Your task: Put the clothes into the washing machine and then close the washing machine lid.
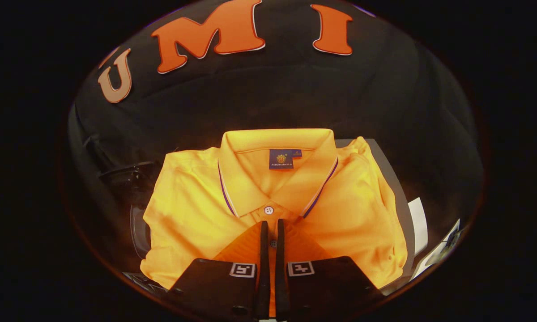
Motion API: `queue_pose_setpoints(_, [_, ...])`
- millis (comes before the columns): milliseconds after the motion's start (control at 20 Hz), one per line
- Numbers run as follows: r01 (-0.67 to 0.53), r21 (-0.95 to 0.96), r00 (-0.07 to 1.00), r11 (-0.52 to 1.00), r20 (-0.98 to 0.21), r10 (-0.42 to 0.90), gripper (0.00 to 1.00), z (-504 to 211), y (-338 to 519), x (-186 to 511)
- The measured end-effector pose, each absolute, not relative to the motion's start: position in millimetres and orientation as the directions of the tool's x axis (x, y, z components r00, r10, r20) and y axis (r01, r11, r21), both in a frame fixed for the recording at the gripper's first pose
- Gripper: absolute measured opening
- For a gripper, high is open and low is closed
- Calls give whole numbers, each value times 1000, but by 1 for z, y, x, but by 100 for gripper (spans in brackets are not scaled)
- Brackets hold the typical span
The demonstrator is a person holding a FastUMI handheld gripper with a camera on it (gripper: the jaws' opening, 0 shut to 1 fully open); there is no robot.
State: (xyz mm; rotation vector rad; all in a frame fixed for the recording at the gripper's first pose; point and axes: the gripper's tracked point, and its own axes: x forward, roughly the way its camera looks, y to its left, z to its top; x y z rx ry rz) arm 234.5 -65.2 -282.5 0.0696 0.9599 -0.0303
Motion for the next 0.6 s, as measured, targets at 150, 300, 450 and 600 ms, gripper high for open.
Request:
queue_pose_setpoints(150, [80,109,615,991,-788,37,13,-282,-63,241])
queue_pose_setpoints(300, [59,136,659,989,-749,64,13,-274,-63,235])
queue_pose_setpoints(450, [74,222,696,972,-710,109,12,-252,-62,231])
queue_pose_setpoints(600, [77,307,730,949,-666,156,13,-224,-63,227])
